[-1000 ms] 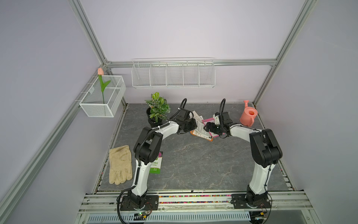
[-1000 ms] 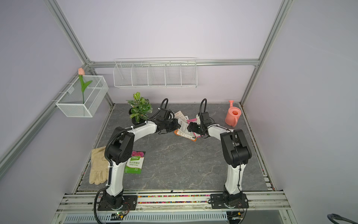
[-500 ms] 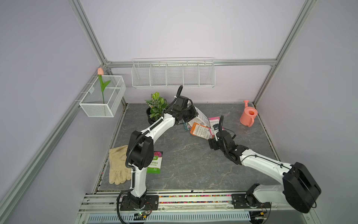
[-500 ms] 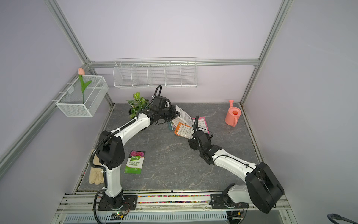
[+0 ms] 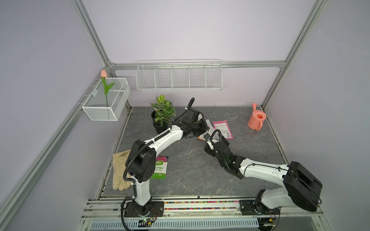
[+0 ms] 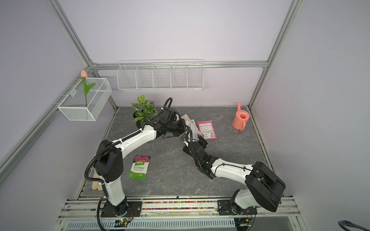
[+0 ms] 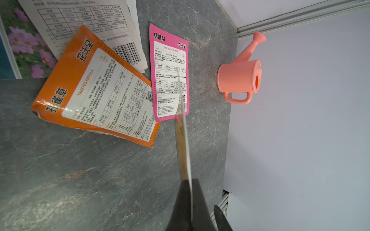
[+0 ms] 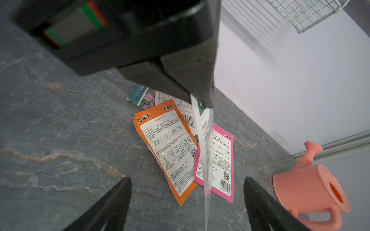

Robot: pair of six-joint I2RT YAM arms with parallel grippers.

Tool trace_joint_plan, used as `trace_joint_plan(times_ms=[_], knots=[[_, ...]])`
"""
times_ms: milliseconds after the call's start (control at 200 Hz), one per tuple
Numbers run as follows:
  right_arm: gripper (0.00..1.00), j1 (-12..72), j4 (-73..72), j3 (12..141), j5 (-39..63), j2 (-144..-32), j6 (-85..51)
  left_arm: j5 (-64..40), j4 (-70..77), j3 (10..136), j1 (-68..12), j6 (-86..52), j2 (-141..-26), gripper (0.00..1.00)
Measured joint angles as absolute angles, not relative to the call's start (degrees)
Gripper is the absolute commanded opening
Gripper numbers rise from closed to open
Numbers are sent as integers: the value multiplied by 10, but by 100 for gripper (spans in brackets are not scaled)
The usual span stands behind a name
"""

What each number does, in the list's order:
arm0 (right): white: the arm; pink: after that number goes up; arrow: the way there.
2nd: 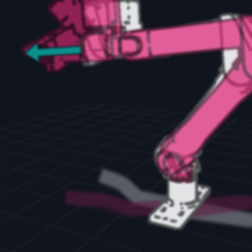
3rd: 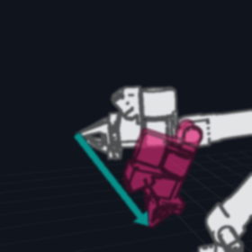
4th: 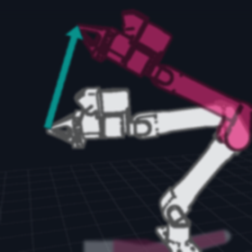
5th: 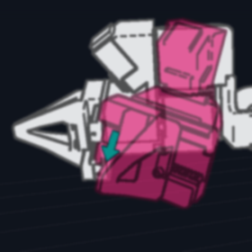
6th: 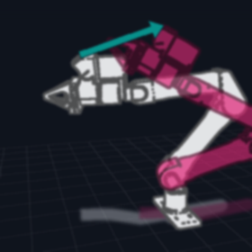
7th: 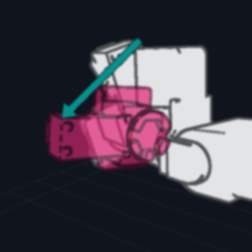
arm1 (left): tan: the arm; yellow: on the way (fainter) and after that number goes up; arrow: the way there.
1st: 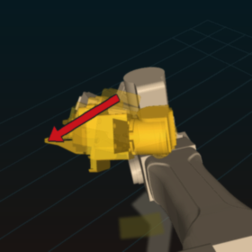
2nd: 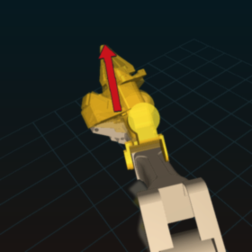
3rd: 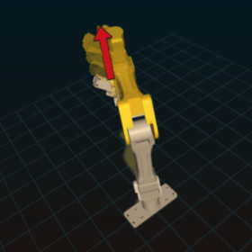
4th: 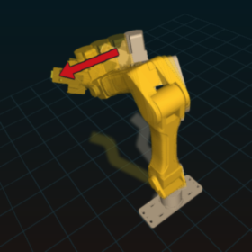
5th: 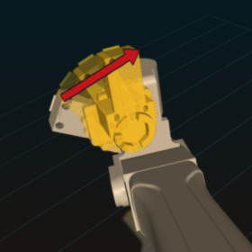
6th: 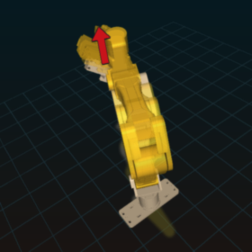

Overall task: Arrange the seed packets in a row
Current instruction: Pick up the seed packet from the center of the board.

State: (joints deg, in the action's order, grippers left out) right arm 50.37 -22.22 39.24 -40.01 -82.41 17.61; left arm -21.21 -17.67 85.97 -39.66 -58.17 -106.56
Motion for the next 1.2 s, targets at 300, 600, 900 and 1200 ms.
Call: trace_joint_plan(times_ms=[300, 600, 900, 1200], knots=[[7, 503, -204, 416, -438, -835, 159, -225, -158, 840, -397, -590, -1025, 0], [7, 502, -180, 404, -419, -786, 129, -246, -125, 830, -397, -591, -1020, 34], [7, 475, -127, 385, -305, -661, 55, -232, -150, 828, -378, -548, -1005, 100], [7, 375, -80, 353, -32, -578, -93, -120, -189, 780, -360, -462, -860, 100]])
